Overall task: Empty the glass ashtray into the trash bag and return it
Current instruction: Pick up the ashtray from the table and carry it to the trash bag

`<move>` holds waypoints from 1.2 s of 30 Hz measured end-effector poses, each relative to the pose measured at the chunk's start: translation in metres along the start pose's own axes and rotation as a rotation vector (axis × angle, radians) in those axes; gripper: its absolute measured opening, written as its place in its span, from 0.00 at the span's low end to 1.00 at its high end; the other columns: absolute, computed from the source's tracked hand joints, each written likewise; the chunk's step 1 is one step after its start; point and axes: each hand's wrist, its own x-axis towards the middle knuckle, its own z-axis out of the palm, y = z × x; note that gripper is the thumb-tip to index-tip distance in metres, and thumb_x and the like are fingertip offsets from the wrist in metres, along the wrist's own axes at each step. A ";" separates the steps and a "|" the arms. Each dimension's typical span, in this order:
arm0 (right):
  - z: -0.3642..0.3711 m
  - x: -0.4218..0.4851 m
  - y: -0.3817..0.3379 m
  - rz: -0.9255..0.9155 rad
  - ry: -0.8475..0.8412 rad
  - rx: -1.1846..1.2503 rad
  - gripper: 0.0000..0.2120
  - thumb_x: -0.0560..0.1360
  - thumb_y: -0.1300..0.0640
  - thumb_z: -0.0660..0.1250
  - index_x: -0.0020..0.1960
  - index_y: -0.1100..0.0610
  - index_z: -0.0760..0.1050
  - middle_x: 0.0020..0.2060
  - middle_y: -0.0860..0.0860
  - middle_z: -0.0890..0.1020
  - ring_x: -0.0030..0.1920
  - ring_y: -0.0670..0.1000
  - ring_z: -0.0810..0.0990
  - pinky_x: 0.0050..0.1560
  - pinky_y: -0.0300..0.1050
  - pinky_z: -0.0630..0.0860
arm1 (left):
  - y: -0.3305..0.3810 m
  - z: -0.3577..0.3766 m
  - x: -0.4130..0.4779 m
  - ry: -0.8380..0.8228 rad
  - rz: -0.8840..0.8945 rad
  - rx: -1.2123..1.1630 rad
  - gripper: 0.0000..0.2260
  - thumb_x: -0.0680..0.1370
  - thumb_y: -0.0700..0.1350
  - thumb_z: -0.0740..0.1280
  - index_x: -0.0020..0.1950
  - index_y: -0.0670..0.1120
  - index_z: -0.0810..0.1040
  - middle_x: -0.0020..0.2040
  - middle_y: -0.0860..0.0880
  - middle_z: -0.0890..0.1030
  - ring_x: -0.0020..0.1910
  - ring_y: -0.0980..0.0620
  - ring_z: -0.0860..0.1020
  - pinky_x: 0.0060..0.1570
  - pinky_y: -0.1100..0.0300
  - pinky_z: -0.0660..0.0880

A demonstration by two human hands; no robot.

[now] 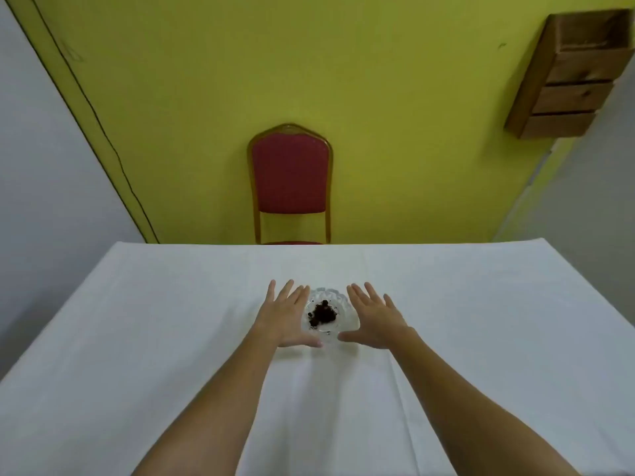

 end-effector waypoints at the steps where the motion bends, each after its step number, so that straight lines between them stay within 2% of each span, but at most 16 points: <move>1: 0.002 0.002 -0.002 -0.003 -0.008 -0.012 0.50 0.70 0.33 0.63 0.77 0.54 0.39 0.78 0.49 0.44 0.77 0.53 0.39 0.75 0.59 0.45 | -0.001 0.001 0.002 -0.003 0.019 0.021 0.54 0.67 0.75 0.60 0.80 0.45 0.42 0.81 0.49 0.47 0.79 0.47 0.41 0.74 0.41 0.34; 14: 0.018 0.025 -0.004 -0.007 -0.065 0.027 0.52 0.69 0.34 0.66 0.77 0.54 0.40 0.78 0.48 0.48 0.77 0.50 0.41 0.76 0.55 0.42 | -0.011 0.021 0.031 0.015 0.075 0.058 0.57 0.64 0.78 0.60 0.80 0.44 0.45 0.80 0.49 0.51 0.80 0.49 0.44 0.74 0.40 0.34; 25: 0.025 0.021 -0.002 -0.012 0.035 0.202 0.51 0.67 0.41 0.73 0.77 0.56 0.47 0.77 0.50 0.56 0.77 0.49 0.46 0.76 0.53 0.44 | -0.004 0.023 0.031 0.132 0.068 -0.065 0.54 0.64 0.72 0.67 0.79 0.43 0.52 0.76 0.48 0.62 0.77 0.50 0.55 0.76 0.45 0.38; 30: 0.006 0.005 0.019 0.008 0.105 0.208 0.51 0.67 0.42 0.74 0.77 0.56 0.48 0.77 0.50 0.56 0.77 0.49 0.47 0.76 0.54 0.45 | 0.019 0.005 0.033 0.187 0.104 -0.107 0.53 0.64 0.70 0.68 0.79 0.44 0.52 0.76 0.48 0.61 0.77 0.50 0.54 0.76 0.45 0.38; 36: -0.034 -0.042 0.071 0.076 0.221 0.171 0.51 0.66 0.41 0.74 0.77 0.57 0.48 0.77 0.51 0.57 0.77 0.51 0.48 0.76 0.54 0.46 | 0.083 -0.033 0.042 0.278 0.208 -0.117 0.54 0.63 0.71 0.68 0.79 0.44 0.52 0.76 0.47 0.62 0.77 0.47 0.54 0.77 0.44 0.40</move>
